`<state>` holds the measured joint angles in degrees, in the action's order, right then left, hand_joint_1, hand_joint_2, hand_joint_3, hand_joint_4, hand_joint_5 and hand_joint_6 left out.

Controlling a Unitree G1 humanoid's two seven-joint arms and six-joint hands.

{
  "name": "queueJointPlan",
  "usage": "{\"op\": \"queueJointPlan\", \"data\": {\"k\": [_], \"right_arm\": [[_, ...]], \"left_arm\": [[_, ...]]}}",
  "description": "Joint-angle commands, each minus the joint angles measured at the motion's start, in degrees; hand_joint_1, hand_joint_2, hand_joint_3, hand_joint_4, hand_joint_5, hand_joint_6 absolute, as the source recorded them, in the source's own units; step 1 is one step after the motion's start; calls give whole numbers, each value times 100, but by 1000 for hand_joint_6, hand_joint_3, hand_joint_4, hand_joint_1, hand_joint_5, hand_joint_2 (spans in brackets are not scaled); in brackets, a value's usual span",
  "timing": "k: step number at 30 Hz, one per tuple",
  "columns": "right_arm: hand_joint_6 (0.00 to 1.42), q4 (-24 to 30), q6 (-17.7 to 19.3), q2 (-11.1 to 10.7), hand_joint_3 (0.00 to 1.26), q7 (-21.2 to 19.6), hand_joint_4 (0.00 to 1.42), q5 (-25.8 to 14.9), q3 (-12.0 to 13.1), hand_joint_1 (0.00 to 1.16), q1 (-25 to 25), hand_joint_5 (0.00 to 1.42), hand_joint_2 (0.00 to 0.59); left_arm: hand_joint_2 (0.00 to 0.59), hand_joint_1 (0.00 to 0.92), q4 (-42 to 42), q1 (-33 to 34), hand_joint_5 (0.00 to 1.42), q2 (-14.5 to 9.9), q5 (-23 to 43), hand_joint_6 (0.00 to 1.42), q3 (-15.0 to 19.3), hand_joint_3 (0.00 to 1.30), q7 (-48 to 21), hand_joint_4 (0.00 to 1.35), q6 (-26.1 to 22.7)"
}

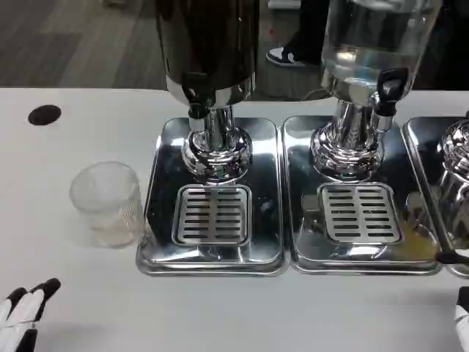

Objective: Grasp the cup under the faucet to collect the drink, then remove the cup.

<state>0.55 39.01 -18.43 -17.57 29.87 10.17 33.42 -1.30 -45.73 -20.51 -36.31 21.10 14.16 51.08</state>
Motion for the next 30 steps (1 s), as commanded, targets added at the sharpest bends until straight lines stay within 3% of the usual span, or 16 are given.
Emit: {"op": "queueJointPlan", "data": {"k": [1, 23, 30], "right_arm": [[158, 16, 76, 21, 399, -69, 313, -49, 44, 714, 16, 245, 570], [158, 64, 9, 82, 395, -59, 313, 65, -23, 728, 28, 246, 558], [158, 157, -22, 87, 395, -45, 313, 84, -5, 731, 62, 246, 555]], "left_arm": [[75, 0, -33, -20, 0, -67, 29, 0, -43, 17, 65, 0, -35], [74, 0, -182, -10, 0, -102, 125, 0, -73, 16, 140, 0, 66], [68, 0, -504, 119, 0, -212, 743, 0, -154, 15, 22, 0, 194]]}}
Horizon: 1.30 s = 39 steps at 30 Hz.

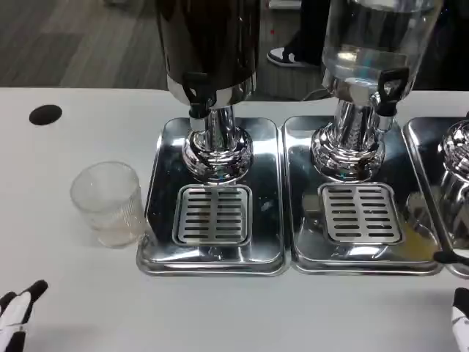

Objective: Grasp the cup under the faucet to collect the drink, then remove the cup.

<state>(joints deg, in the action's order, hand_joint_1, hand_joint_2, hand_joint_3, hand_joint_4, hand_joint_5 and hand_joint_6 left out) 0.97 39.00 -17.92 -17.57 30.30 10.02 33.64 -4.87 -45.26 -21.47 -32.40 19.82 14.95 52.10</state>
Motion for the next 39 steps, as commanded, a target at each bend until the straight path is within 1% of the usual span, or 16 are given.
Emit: {"op": "queueJointPlan", "data": {"k": [1, 9, 16, 25, 30, 33, 37, 39], "right_arm": [[158, 116, -20, 34, 395, -44, 313, 39, 12, 731, 43, 246, 555], [158, 84, 11, 16, 395, -53, 313, -2, 39, 734, 58, 246, 553], [158, 52, 37, 11, 395, -57, 313, -27, 39, 734, 50, 246, 553], [158, 25, 72, 27, 395, -90, 313, -27, 38, 732, 72, 246, 550], [158, 63, 76, 35, 395, -97, 313, -26, 37, 729, 82, 246, 548], [158, 102, 73, 41, 395, -91, 313, -28, 33, 728, 82, 246, 547], [158, 144, 57, 50, 395, -80, 313, -27, 29, 726, 68, 246, 547], [158, 156, 41, 56, 395, -73, 313, -24, 25, 726, 50, 246, 547]], "left_arm": [[67, 0, -155, 78, 0, -129, 390, 0, -27, 15, -70, 0, 97], [63, 0, -270, 119, 0, -200, 853, 0, -52, 15, -244, 0, 129], [61, 0, -506, 235, 0, -158, 1495, 0, -150, 15, -540, 0, 177], [50, 0, -1084, 569, 0, -139, 2864, 0, -340, 0, -1327, 0, 160], [51, 3, -1237, 750, 0, -113, 3420, 0, -309, 0, -1726, 0, 36], [59, 57, -1268, 854, 0, -81, 3608, 0, -254, 0, -1884, 0, -74], [59, 128, -1324, 1098, 0, -54, 3982, 0, -195, 0, -2092, 0, -358], [59, 133, -1364, 1213, 0, -44, 4175, 0, -165, 0, -2216, 0, -488]]}}
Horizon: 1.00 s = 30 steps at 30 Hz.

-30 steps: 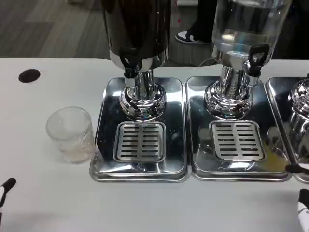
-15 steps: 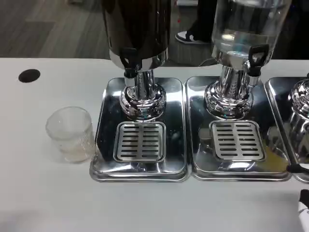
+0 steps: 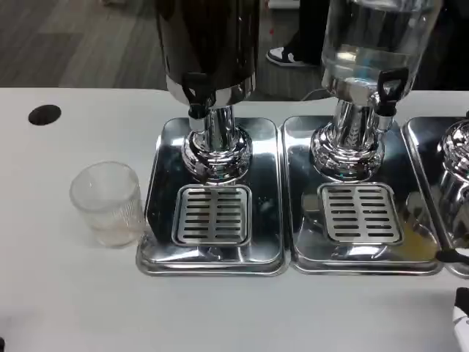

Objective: Grasp the cup under the faucet to collect the drink, then remove the cup.

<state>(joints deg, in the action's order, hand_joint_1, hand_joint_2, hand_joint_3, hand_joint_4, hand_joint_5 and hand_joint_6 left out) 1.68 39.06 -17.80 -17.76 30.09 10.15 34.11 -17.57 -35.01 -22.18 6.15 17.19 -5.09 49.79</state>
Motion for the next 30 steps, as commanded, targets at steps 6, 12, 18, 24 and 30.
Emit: {"op": "queueJointPlan", "data": {"k": [6, 12, 18, 24, 30], "right_arm": [[158, 92, 10, 61, 395, -35, 313, -1, 0, 722, -30, 246, 551], [158, 95, 7, 86, 395, -28, 313, -5, -23, 717, -64, 246, 556], [158, 60, 31, 105, 395, -28, 313, -24, -27, 713, -87, 246, 558], [158, 39, 47, 112, 395, -30, 313, -46, -25, 709, -117, 246, 558], [158, 18, 60, 100, 395, -17, 316, -73, -27, 707, -163, 246, 558]], "left_arm": [[59, 136, -179, 505, 0, 73, 780, 0, 221, 0, -532, 0, -653], [76, 201, -136, 802, 0, 79, 662, 0, 409, 0, -444, 0, -1032], [89, 245, -292, 1166, 0, 32, 370, 0, 513, 0, -336, 0, -1271], [91, 253, -389, 1452, 0, 1, -75, 0, 512, 0, -118, 0, -1445], [93, 256, -469, 1716, 0, -41, -702, 0, 428, 0, 241, 0, -1646]]}}
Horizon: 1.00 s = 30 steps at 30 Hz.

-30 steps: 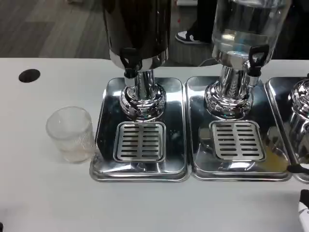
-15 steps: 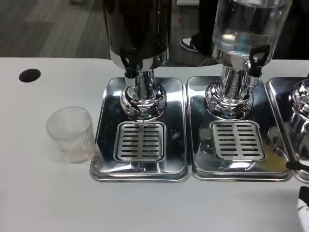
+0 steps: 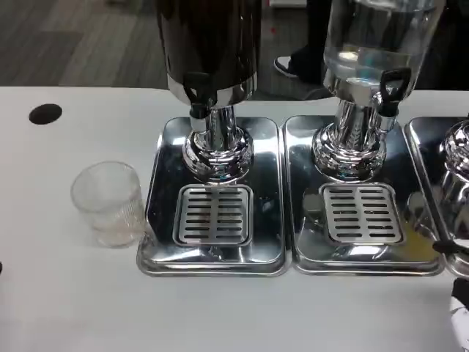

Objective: Grasp the cup under the faucet to collect the drink, then remove the cup.

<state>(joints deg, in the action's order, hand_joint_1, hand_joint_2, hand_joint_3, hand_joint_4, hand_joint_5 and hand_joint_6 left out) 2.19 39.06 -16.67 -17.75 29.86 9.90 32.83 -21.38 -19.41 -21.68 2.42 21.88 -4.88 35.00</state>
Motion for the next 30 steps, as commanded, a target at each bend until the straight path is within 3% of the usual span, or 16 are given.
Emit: {"op": "queueJointPlan", "data": {"k": [1, 17, 30], "right_arm": [[158, -33, 63, -14, 395, -16, 317, -56, -2, 706, -42, 246, 558], [158, 53, 63, 32, 395, 11, 327, -126, -35, 703, -98, 246, 558], [158, 210, 117, 32, 399, 24, 327, -274, 52, 702, -44, 246, 558]], "left_arm": [[94, 257, -98, 193, 0, -91, -399, 0, -51, 0, 258, 0, -202], [109, 284, -591, 930, 0, -235, -1100, 0, -413, 0, 637, 0, -729], [111, 287, -742, 1550, 0, -316, -1799, 0, -1084, 0, 967, 0, -1285]]}}
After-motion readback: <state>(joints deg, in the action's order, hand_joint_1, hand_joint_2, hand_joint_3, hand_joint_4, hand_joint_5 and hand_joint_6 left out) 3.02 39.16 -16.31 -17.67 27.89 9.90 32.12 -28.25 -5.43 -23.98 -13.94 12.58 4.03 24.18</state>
